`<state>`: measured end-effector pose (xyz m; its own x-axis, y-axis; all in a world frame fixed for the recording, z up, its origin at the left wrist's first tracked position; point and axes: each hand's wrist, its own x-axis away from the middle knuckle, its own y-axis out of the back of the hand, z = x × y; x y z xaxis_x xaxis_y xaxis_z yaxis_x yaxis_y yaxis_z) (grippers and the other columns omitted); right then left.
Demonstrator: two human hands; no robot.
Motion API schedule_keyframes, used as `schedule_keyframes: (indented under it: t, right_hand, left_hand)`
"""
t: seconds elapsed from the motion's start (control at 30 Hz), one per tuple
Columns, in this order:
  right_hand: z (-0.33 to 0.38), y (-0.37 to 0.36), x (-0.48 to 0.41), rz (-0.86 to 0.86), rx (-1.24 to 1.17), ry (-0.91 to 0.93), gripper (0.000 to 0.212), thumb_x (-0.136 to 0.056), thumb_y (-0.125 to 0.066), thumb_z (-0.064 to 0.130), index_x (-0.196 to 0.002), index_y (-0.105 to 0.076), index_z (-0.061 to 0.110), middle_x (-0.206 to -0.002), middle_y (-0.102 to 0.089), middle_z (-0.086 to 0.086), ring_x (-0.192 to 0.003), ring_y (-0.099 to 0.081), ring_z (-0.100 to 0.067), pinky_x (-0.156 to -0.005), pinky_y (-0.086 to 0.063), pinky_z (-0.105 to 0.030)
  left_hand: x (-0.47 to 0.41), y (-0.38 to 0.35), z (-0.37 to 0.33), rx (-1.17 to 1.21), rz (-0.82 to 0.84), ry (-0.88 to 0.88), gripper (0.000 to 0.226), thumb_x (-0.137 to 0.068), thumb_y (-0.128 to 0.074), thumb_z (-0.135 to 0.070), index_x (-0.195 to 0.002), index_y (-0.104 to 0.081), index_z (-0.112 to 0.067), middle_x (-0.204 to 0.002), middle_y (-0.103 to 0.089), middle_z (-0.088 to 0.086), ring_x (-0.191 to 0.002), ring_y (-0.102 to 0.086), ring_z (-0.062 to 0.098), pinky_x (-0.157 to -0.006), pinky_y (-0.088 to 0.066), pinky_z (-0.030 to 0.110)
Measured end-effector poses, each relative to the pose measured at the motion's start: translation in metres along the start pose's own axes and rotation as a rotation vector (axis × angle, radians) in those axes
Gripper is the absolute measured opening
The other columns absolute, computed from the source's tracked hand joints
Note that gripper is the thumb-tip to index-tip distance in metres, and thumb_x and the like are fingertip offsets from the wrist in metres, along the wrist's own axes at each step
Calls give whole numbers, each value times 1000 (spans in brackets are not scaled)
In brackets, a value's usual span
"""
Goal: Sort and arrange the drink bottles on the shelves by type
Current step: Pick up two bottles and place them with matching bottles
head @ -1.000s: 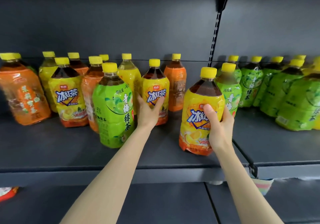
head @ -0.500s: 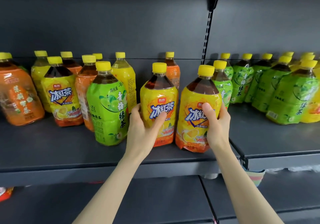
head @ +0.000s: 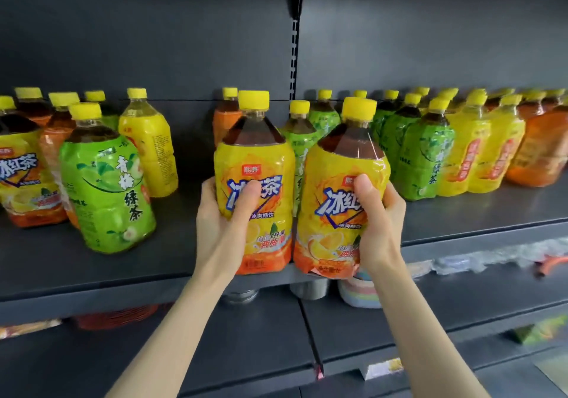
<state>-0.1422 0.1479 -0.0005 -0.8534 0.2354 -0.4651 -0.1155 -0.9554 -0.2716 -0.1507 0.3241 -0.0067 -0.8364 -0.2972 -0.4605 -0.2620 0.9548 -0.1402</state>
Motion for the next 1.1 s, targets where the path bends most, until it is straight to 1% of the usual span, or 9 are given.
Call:
schedule_keyframes:
  t: [0.07,0.17,0.37,0.5,0.67,0.83,0.9,0.97,1.1]
  right_hand:
    - [14,38,0,-43,23,15,44,-59,-66,51,-88,-64,18,-75,-74,6,-70,-71,-10,-58,-54,-22]
    - [34,110,4,-103,75,13,43,-59,-66,51,-88,-66,20,-78,-75,3,-71,-72,-13,-58,-55,-24]
    - [72,263,7,-234,208,-14,51,-56,-67,55,-88,-67,16,-75,-75,0,-67,-72,-15,-55,-55,-25]
    - [96,343,-11,-314,252,-5,53,-56,-67,56,-89,-66,15,-78,-76,-2,-70,-73,-17,-57,-55,-26]
    - [107,425,-53,-376,260,28,57,-55,-66,57,-92,-66,14,-78,-76,-1,-70,-73,-17,-57,-55,-25]
    - [104,506,-105,-401,280,59,55,-55,-67,57,-92,-65,16,-79,-76,-1,-71,-73,-18,-58,-56,-26]
    - [103,539,-130,-412,297,62,60,-54,-67,58,-95,-64,14,-80,-75,-1,-71,-73,-18,-58,-56,-26]
    - [105,573,-157,-427,330,67,64,-54,-67,59,-97,-64,12,-81,-75,-2,-71,-73,-19,-59,-56,-27]
    - [110,644,-209,-471,338,106,57,-54,-68,57,-92,-64,13,-78,-75,-1,-70,-73,-18,-58,-56,-25]
  left_hand:
    - [14,-34,-2,23,56,5,37,-73,-66,-52,-103,-54,-34,-89,-70,-22,-87,-67,-2,-66,-51,13]
    - [47,-99,2,71,113,13,46,-67,-64,-61,-105,-58,-35,-98,-71,-16,-94,-67,4,-77,-53,25]
    - [112,-244,10,134,228,48,41,-70,-64,-56,-102,-58,-31,-90,-71,-17,-85,-68,2,-66,-51,16]
    - [123,-332,6,163,285,48,49,-63,-60,-66,-102,-59,-36,-96,-71,-16,-91,-68,8,-77,-54,31]
    - [120,-432,10,172,363,-2,45,-65,-57,-65,-102,-56,-40,-95,-68,-26,-89,-66,-2,-70,-53,17]
    - [114,-532,37,226,399,9,34,-71,-59,-61,-102,-55,-47,-95,-68,-26,-88,-66,-3,-69,-53,18]
    - [105,-573,44,226,426,0,37,-66,-58,-67,-99,-57,-52,-97,-68,-25,-90,-67,1,-73,-54,24]
    - [95,-618,49,249,447,-3,40,-67,-59,-66,-103,-57,-48,-99,-69,-23,-93,-66,2,-77,-54,27]
    - [85,-715,52,279,503,-5,28,-80,-60,-55,-104,-54,-42,-93,-66,-34,-89,-63,-9,-72,-50,12]
